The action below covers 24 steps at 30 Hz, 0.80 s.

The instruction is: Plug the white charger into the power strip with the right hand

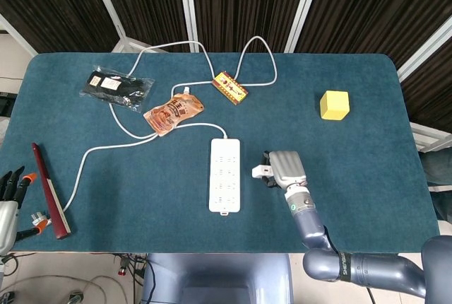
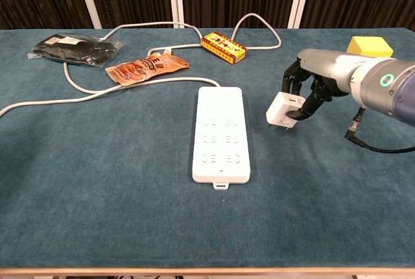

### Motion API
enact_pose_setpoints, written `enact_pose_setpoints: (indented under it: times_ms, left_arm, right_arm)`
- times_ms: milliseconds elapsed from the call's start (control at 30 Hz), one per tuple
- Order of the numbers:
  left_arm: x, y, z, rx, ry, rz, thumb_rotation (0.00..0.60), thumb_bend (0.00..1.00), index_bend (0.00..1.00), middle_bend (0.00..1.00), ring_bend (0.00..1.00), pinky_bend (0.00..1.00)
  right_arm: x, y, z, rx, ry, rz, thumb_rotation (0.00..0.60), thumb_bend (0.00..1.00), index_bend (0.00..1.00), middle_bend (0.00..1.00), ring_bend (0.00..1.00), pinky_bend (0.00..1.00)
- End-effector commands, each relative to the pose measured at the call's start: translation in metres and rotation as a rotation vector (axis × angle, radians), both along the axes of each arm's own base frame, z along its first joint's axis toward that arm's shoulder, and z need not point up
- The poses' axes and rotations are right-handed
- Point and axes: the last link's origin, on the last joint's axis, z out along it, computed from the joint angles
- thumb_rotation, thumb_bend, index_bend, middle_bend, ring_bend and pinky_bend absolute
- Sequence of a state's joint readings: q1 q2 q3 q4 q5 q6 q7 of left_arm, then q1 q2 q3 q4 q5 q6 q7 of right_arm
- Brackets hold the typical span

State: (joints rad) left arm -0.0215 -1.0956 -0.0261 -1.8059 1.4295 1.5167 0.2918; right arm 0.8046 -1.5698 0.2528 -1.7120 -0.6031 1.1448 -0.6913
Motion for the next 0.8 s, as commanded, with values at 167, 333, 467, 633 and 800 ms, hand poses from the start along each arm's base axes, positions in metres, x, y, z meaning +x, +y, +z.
enact_pose_setpoints:
  times_ms: [167, 333, 467, 633, 800]
  left_arm:
    - [0.0, 0.0, 0.0, -0.001, 0.0, 0.003, 0.6, 0.1, 0.17, 0.0, 0.0, 0.0]
    - [0.0, 0.0, -0.001, -0.004, 0.002, 0.003, 0.6, 0.1, 0.17, 0.0, 0.0, 0.0]
    - [0.0, 0.0, 0.0, -0.001, 0.003, 0.006, 0.6, 0.1, 0.17, 0.0, 0.0, 0.0]
    - [0.0, 0.001, -0.001, -0.006, 0.004, 0.005, 0.6, 0.1, 0.17, 0.0, 0.0, 0.0]
    - [0.0, 0.0, 0.0, -0.001, 0.001, 0.003, 0.6, 0.1, 0.17, 0.0, 0.0, 0.0]
  right_arm:
    - [0.016, -0.011, 0.003, 0.012, 0.069, 0.033, 0.6, 0.51, 0.87, 0.79, 0.89, 0.96]
    - [0.033, -0.021, 0.005, 0.049, 0.135, 0.03, 0.6, 0.61, 0.9, 0.81, 0.9, 0.96]
    - [0.049, -0.03, 0.01, 0.084, 0.197, 0.015, 0.6, 0.61, 0.9, 0.81, 0.9, 0.96]
    - [0.073, -0.038, 0.014, 0.109, 0.261, -0.008, 0.6, 0.61, 0.91, 0.81, 0.9, 0.96]
    - [0.089, -0.042, 0.016, 0.105, 0.236, -0.04, 0.6, 0.61, 0.93, 0.82, 0.9, 0.96]
